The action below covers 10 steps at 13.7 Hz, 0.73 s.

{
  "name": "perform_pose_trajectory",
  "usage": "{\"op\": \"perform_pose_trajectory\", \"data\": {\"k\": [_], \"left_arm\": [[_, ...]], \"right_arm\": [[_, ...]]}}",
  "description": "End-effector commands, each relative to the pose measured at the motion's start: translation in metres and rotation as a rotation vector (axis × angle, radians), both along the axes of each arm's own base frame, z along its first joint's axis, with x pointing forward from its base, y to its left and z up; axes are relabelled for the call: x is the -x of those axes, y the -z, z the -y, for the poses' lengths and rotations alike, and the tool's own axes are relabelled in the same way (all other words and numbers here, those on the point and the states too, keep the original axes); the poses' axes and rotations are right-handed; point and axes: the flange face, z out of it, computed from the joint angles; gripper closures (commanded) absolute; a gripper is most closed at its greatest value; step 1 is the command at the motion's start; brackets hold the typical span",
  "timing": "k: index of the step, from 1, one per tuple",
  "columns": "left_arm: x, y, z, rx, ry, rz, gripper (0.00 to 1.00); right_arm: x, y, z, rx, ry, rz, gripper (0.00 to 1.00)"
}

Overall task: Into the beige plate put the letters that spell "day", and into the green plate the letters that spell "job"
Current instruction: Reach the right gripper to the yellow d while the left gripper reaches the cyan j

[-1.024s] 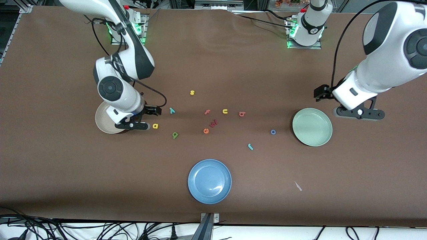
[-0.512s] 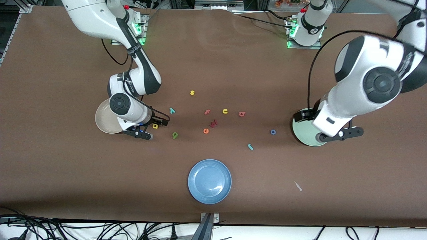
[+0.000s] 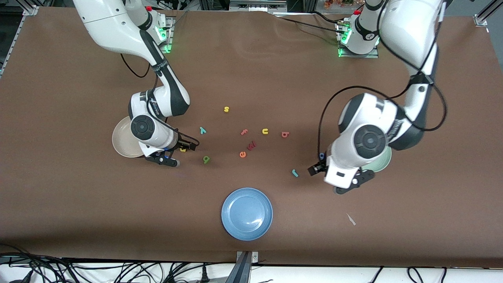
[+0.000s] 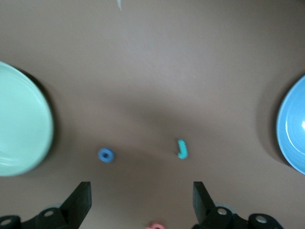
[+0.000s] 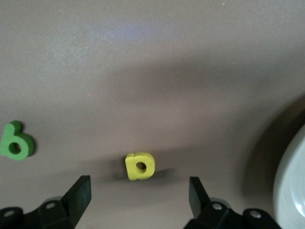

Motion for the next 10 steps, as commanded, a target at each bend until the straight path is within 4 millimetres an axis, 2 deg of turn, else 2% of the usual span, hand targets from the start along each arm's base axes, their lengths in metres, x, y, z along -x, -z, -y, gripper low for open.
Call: {"op": "perform_pose_trajectory", "data": {"k": [1,2,3,5,6,7,9,10], "left_arm": [[-0.006,0.035,0.026,0.038,-0.056,0.012,0.06],[-0.002,0.066,0.038,0.022,-0.077,-0.003,0.06],[0.0,0.087,0.041,0.01,-0.087,-0.016,0.07],[0.001,0.096,0.047,0.014,-0.077,0.0,0.15],[0.0,0.102,0.049,0.021,-0.079,0.015,0.18],[0.001,0.11,0.051,0.022,-0.08,0.025,0.2],[0.014,0.137,0.069,0.004,-0.043,0.019,0.32],[0.016,0.145,0.074,-0.006,-0.023,0.04,0.34]], "right_arm": [[0.0,0.011,0.006,-0.016,-0.035,0.024,0.08],[0.0,0.013,0.008,-0.016,-0.047,0.023,0.09],[0.001,0.015,0.008,-0.016,-0.049,0.022,0.12],[0.006,0.022,0.011,-0.014,-0.047,0.027,0.16],[0.007,0.023,0.012,-0.014,-0.046,0.03,0.22],[0.007,0.023,0.011,-0.014,-0.049,0.03,0.33],[0.008,0.023,0.01,-0.014,-0.051,0.026,0.46],[0.009,0.023,0.009,-0.014,-0.051,0.024,0.55]]}}
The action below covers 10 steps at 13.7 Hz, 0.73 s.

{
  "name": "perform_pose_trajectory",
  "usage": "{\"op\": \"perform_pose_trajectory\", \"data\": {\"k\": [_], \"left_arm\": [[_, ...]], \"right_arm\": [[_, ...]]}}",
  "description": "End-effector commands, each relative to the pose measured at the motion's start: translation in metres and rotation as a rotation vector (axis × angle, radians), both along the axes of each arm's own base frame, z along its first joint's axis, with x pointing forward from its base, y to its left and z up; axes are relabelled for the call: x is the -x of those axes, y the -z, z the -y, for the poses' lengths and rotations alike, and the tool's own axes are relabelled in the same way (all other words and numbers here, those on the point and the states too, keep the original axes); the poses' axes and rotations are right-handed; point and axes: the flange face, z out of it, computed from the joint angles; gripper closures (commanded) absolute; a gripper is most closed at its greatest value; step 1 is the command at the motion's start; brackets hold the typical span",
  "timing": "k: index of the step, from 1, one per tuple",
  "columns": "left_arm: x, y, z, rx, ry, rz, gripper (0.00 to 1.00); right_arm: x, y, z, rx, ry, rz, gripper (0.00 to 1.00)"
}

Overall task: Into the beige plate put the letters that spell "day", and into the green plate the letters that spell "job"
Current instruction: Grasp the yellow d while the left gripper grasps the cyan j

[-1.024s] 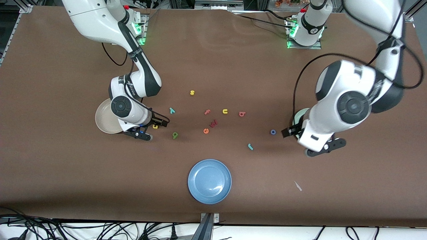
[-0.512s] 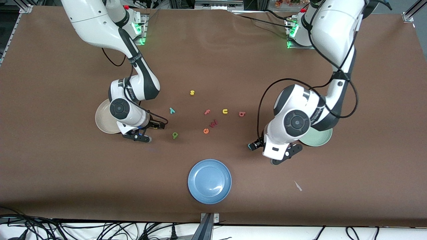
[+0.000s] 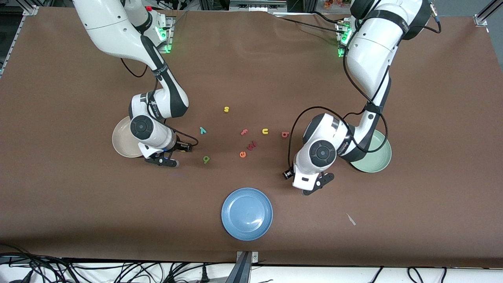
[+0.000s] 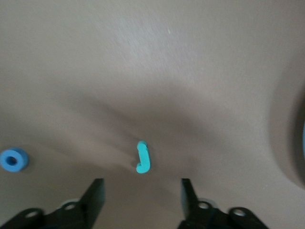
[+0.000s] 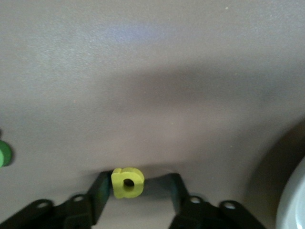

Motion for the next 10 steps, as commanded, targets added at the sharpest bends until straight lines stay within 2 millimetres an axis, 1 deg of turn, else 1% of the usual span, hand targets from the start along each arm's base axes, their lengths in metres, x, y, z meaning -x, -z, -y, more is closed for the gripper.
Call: {"op": "perform_pose_trajectory", "data": {"k": [1,2,3,4,5,6,7,8,9,10], "left_arm": [[0.005,0.018,0.019,-0.046,0.056,0.053,0.35],[0.006,0.027,0.017,-0.062,0.068,0.049,0.38],[0.011,0.036,0.017,-0.07,0.075,0.033,0.47],[0.012,0.037,0.017,-0.072,0.076,0.03,0.51],[0.012,0.037,0.016,-0.074,0.079,0.032,0.53],[0.012,0.037,0.016,-0.074,0.082,0.032,0.56],[0.011,0.036,0.016,-0.075,0.08,0.034,0.66],[0.011,0.035,0.016,-0.074,0.08,0.035,0.67],[0.011,0.036,0.016,-0.075,0.08,0.034,0.67],[0.011,0.036,0.016,-0.075,0.08,0.034,0.67]], "right_arm": [[0.006,0.007,0.002,-0.006,-0.008,-0.007,0.59],[0.006,0.007,0.002,-0.006,-0.008,-0.007,0.66],[0.005,0.008,0.002,-0.006,-0.01,-0.007,0.74],[0.005,0.008,0.002,-0.005,-0.011,-0.007,0.86],[0.004,0.005,0.001,-0.008,-0.01,-0.003,0.95],[0.002,0.002,0.0,-0.011,-0.01,0.001,1.0],[-0.001,-0.003,-0.002,-0.016,-0.01,0.007,1.0],[-0.006,-0.013,-0.004,-0.016,-0.013,-0.007,1.0],[-0.013,-0.027,0.0,-0.011,-0.017,-0.031,1.0],[-0.022,-0.043,0.021,0.012,-0.017,-0.061,1.0]]}}
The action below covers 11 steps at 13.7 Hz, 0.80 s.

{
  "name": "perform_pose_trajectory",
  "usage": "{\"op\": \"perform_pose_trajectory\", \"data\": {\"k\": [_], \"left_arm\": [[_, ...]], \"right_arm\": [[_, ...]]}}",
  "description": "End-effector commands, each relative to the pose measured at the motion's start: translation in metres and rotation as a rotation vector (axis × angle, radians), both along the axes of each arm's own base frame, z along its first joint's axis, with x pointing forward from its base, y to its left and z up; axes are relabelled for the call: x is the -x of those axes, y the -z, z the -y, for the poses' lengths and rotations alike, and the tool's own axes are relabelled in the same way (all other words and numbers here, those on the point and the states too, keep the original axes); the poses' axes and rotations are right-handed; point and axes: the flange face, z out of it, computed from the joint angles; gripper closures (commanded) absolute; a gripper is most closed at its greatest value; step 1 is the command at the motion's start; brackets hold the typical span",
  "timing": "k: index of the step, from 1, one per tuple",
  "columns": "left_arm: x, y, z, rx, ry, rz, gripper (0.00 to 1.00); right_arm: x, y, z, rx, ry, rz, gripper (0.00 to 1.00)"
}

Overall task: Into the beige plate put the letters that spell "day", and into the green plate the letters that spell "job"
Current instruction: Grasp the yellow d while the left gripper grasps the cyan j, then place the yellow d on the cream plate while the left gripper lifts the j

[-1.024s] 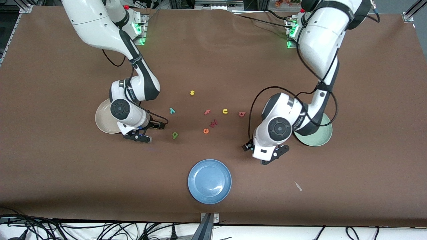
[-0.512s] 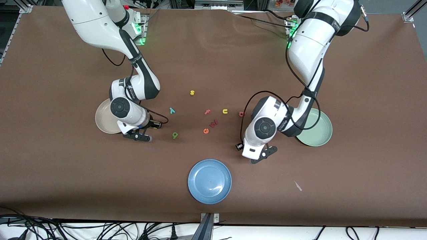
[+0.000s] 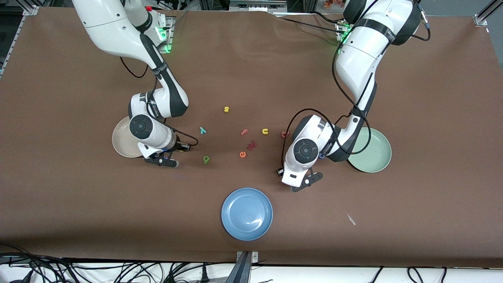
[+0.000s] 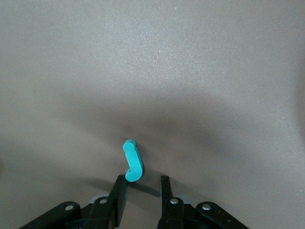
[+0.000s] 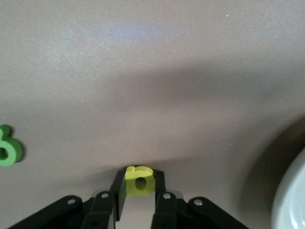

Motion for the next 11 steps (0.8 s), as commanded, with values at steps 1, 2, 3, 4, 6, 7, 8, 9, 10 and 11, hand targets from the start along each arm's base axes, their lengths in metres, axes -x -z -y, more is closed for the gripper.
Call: {"op": "perform_pose_trajectory", "data": {"k": [1,2,3,4,6,7,8,9,10,11], "left_arm": [[-0.001,-0.002,-0.002,-0.026,0.017,0.016,0.67],[-0.001,-0.001,-0.003,-0.032,0.022,0.02,0.67],[-0.003,-0.002,-0.006,-0.06,0.043,0.036,0.66],[-0.003,-0.002,-0.005,-0.086,0.065,0.052,0.66],[-0.003,0.0,-0.007,-0.1,0.076,0.056,0.66],[-0.003,0.0,-0.006,-0.098,0.076,0.056,0.66],[-0.003,0.0,-0.007,-0.1,0.073,0.056,0.69],[-0.003,0.0,-0.006,-0.099,0.07,0.056,0.83],[-0.003,0.0,-0.006,-0.099,0.066,0.056,1.0],[-0.003,0.0,-0.006,-0.098,0.065,0.056,1.0]], "right_arm": [[-0.016,-0.042,0.031,0.012,-0.037,-0.075,1.0],[-0.016,-0.05,0.042,0.013,-0.064,-0.089,1.0],[-0.02,-0.055,0.061,0.02,-0.082,-0.084,1.0],[-0.019,-0.056,0.075,0.018,-0.124,-0.105,1.0],[-0.021,-0.063,0.112,0.017,-0.183,-0.144,1.0],[-0.02,-0.067,0.126,0.014,-0.214,-0.159,1.0],[-0.021,-0.066,0.14,0.016,-0.225,-0.166,0.9],[-0.022,-0.059,0.157,0.011,-0.232,-0.174,0.67],[-0.021,-0.051,0.176,-0.006,-0.221,-0.184,0.09],[-0.02,-0.049,0.182,-0.037,-0.226,-0.189,0.0]]}}
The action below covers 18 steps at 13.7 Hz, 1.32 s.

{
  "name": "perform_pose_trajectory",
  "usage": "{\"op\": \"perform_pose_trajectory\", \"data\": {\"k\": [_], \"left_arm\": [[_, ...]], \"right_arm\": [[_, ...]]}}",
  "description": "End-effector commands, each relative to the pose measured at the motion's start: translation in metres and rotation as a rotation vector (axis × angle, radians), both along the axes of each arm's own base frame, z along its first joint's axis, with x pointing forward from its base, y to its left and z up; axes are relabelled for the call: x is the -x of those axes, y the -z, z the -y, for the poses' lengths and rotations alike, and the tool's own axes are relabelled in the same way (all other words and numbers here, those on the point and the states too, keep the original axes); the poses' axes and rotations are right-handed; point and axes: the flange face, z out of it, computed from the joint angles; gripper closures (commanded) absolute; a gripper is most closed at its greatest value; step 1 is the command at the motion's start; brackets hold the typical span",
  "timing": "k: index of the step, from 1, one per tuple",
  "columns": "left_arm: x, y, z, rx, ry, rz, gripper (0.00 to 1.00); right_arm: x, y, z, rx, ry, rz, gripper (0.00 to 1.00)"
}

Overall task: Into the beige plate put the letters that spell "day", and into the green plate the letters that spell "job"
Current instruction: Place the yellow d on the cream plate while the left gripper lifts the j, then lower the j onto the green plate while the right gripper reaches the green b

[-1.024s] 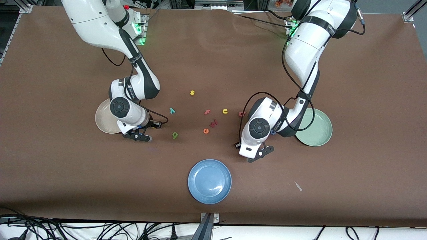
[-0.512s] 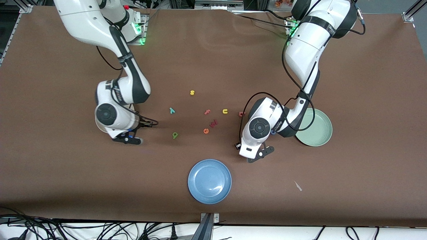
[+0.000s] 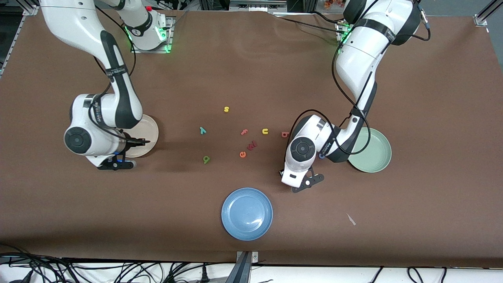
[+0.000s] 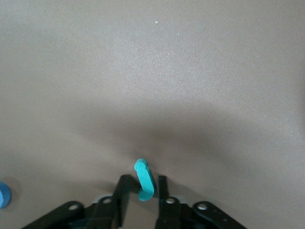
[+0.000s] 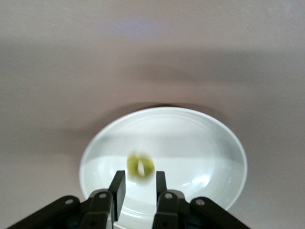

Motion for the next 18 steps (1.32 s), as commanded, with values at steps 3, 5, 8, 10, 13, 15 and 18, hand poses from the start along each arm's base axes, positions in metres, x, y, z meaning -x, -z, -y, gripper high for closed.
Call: {"op": "perform_pose_trajectory", "data": {"k": [3,5,8,10,13,15,18], "left_arm": [[-0.001,-0.007,-0.003,-0.037,0.01,0.01,1.0],[0.0,-0.023,-0.013,-0.066,0.002,-0.029,1.0],[-0.001,-0.048,-0.044,-0.128,-0.036,-0.124,1.0],[0.003,-0.058,-0.06,-0.157,-0.002,-0.192,1.0],[0.005,-0.077,-0.1,-0.18,-0.003,-0.247,1.0],[0.012,-0.085,-0.124,-0.172,0.066,-0.279,1.0],[0.015,-0.101,-0.178,-0.136,0.168,-0.32,1.0]], "right_arm": [[0.001,-0.002,-0.017,-0.094,0.031,-0.006,0.0],[-0.003,-0.006,-0.052,-0.095,0.13,0.029,0.0],[-0.007,0.005,-0.09,-0.15,0.277,0.075,0.0],[-0.006,0.012,-0.13,-0.137,0.339,0.087,0.0],[-0.006,0.028,-0.188,-0.093,0.498,0.169,0.0],[-0.003,0.047,-0.22,-0.07,0.556,0.2,0.0],[-0.014,0.057,-0.241,-0.055,0.62,0.217,0.0]]}}
